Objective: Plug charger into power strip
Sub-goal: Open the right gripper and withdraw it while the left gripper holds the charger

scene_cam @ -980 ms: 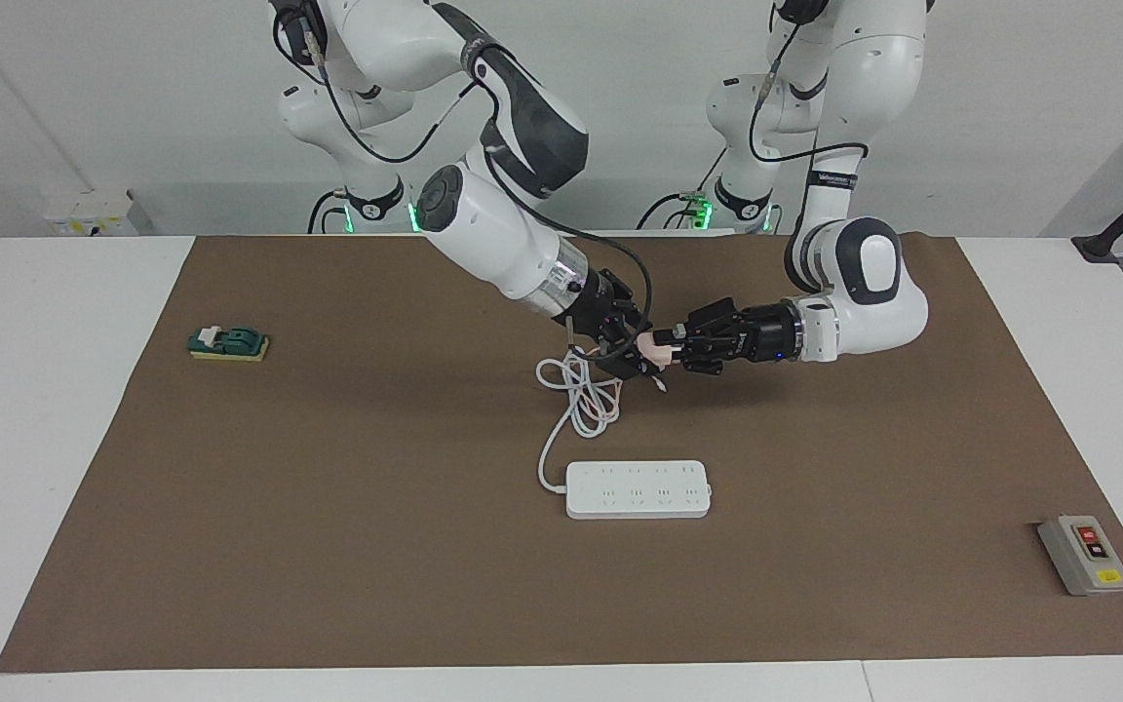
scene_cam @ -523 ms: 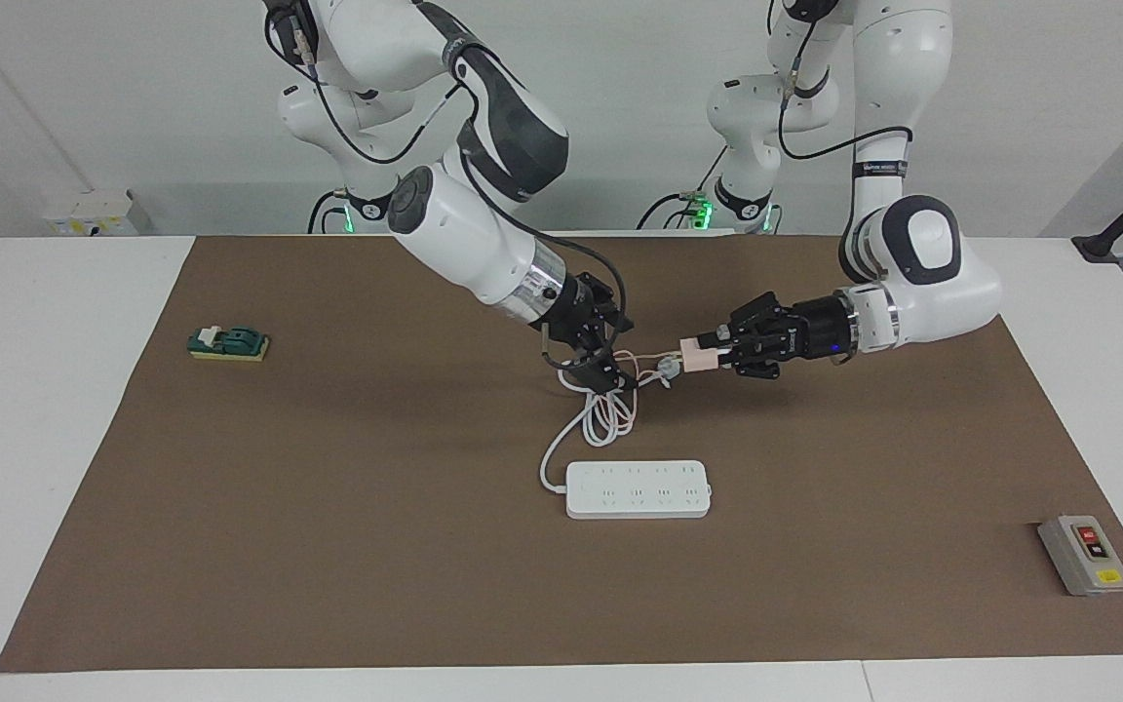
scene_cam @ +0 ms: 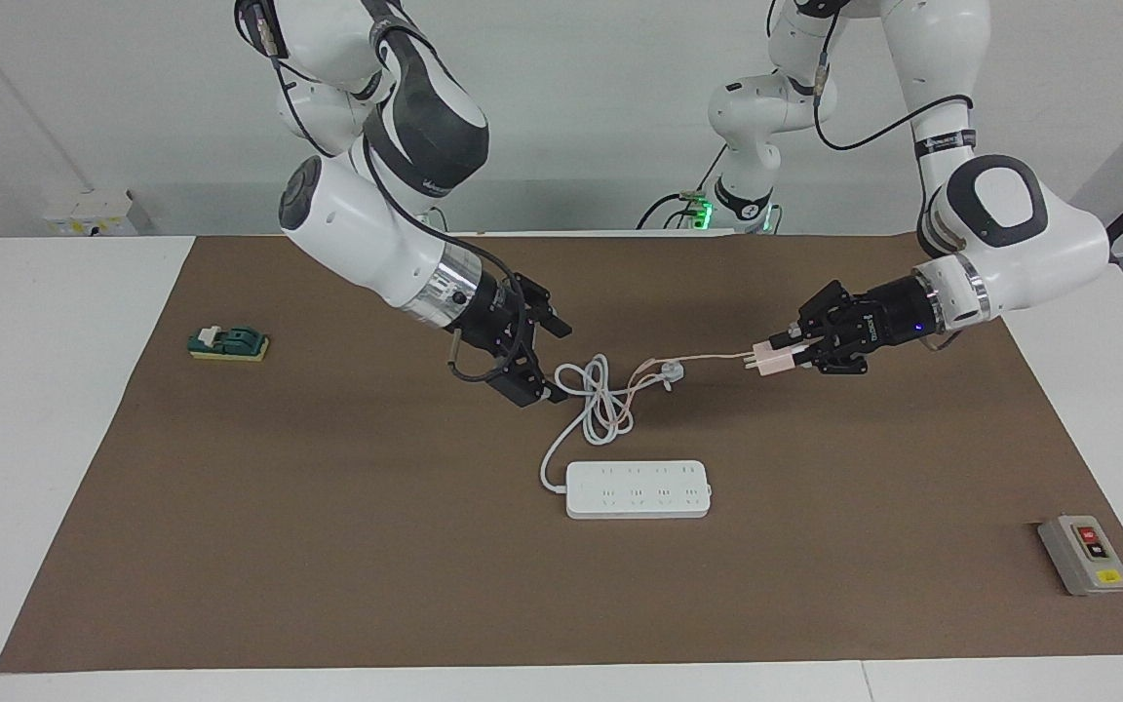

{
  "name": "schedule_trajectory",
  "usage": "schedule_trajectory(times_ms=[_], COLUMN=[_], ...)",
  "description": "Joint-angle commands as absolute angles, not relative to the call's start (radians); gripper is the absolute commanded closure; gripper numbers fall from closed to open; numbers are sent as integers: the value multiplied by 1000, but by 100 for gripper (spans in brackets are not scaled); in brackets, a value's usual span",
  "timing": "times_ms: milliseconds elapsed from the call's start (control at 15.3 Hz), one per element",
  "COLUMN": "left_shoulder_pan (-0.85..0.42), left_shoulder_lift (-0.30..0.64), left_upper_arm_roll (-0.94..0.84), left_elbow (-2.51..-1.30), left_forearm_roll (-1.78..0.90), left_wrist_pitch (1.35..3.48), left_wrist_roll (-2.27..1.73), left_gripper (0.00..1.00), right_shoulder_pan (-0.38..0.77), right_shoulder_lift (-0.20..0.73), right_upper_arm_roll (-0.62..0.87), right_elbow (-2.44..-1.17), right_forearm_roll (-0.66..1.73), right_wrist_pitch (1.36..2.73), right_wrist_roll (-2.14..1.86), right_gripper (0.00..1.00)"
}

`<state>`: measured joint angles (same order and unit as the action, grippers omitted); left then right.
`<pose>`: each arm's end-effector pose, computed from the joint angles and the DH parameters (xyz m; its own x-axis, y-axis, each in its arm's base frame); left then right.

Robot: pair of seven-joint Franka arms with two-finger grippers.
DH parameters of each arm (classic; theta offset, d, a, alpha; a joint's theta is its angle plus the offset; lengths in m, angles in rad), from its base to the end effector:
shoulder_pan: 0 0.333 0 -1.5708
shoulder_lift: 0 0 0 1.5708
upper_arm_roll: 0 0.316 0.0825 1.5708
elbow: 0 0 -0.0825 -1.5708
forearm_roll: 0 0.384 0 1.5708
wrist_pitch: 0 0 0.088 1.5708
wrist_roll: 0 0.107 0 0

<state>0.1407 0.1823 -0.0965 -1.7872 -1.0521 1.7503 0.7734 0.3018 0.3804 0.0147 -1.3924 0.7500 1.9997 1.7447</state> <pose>0.6072 -0.0476 0.4756 0.9182 -0.1875 0.3490 -0.3958 -0.4679 0.7902 0.6527 0.2554 0.5313 -0.0774 -0.7278 -0.6814 -0.9948 0.1022 0.0038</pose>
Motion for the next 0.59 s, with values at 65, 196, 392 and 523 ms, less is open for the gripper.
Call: schedule_trajectory(times_ms=[65,196,392,523], left_shoulder_pan=[152,140,72,11], left_shoulder_lift=[190,196,206,216], left_upper_arm_roll=[-103,-103,-106,-106], left_elbow=[-1726,-1715,-1709,-1701], left_forearm_roll=[-858,-784,-619,-534], left_wrist_pitch=[1736,1749,1834,1905], left_wrist_roll=[810,816,839,874], left_gripper=[93,94,93,95], right_shoulder_pan=[232,186,114,81], right_shoulder_lift=[361,344,316,296], right_upper_arm_roll=[20,21,20,20], right_elbow=[-1353,-1353,-1353,-1353], right_forearm_roll=[707,680,664,634], right_wrist_pitch=[1918,1860,1760,1706], right_wrist_roll=[1738,1682,1518,1410], right_gripper=[0,0,0,0])
